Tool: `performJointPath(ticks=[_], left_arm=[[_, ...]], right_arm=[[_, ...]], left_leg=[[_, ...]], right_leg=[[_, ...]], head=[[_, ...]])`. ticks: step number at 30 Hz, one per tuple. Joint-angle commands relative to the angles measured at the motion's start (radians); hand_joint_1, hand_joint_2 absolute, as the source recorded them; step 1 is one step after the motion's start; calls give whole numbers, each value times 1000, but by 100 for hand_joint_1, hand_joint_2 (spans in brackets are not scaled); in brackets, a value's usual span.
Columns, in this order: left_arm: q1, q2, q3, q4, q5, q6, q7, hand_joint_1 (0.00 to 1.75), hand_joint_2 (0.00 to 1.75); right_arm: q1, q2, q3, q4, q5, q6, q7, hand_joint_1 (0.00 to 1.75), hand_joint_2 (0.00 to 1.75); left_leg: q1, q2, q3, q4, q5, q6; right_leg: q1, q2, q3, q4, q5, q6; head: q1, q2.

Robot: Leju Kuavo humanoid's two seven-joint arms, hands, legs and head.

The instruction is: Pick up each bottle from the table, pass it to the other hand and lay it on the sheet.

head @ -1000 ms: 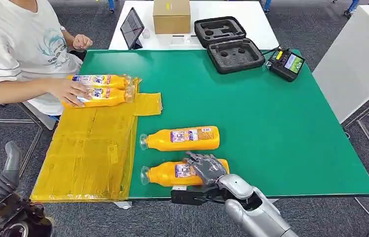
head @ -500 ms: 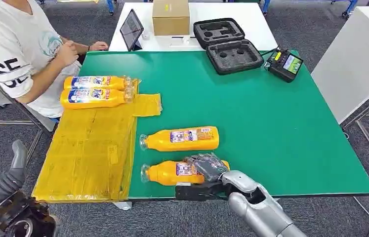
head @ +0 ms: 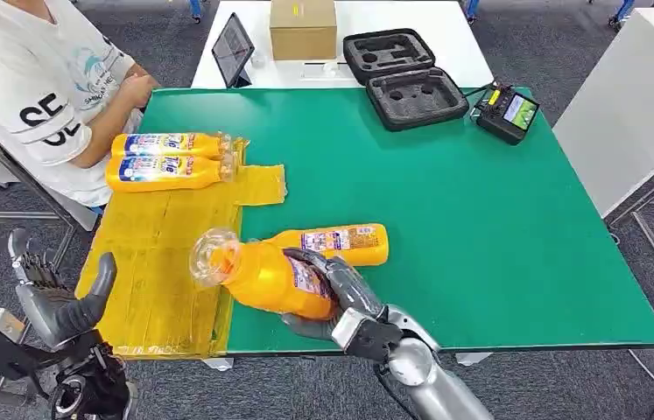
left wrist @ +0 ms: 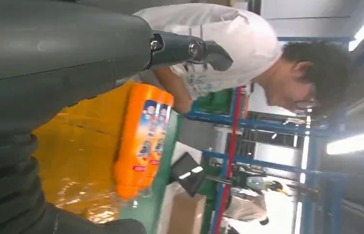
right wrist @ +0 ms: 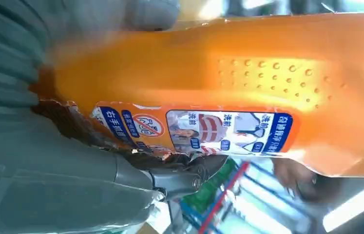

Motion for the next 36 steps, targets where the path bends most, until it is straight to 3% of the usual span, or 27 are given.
performJointPath(ticks=[1,11,17,23,36], left_arm=[[14,52,-44,116,197,-173,100,0,175],[8,80,-123,126,238,-273,156,0,175],[5,108,-245,141,219,-372,220,0,175],[-33,118,-318,198,190,-422,239,0,175],[-52,125,-382,227,159,-456,266,0,175]], right_arm=[[38,47,-14,-119,-150,-269,-42,175,175],[75,84,-92,-98,-249,-295,-42,175,175],[72,119,-142,2,-236,-281,-42,175,175],[5,145,-76,208,-201,-279,-42,175,175],[-13,155,-37,266,-205,-307,-42,175,175]], left_leg=[[0,0,3,-1,-2,-1],[-2,-3,1,-1,-1,0],[-1,-3,3,-2,-1,-1],[-1,-2,3,-2,-1,-1],[-1,-3,4,-1,-2,-1]], right_leg=[[-1,1,2,0,-2,-1],[-1,-1,1,-1,-1,0],[0,-1,3,-2,-1,0],[0,1,2,-2,0,-1],[0,0,3,-1,-2,-1]], head=[[0,0],[0,0],[0,0],[0,0],[0,0]])
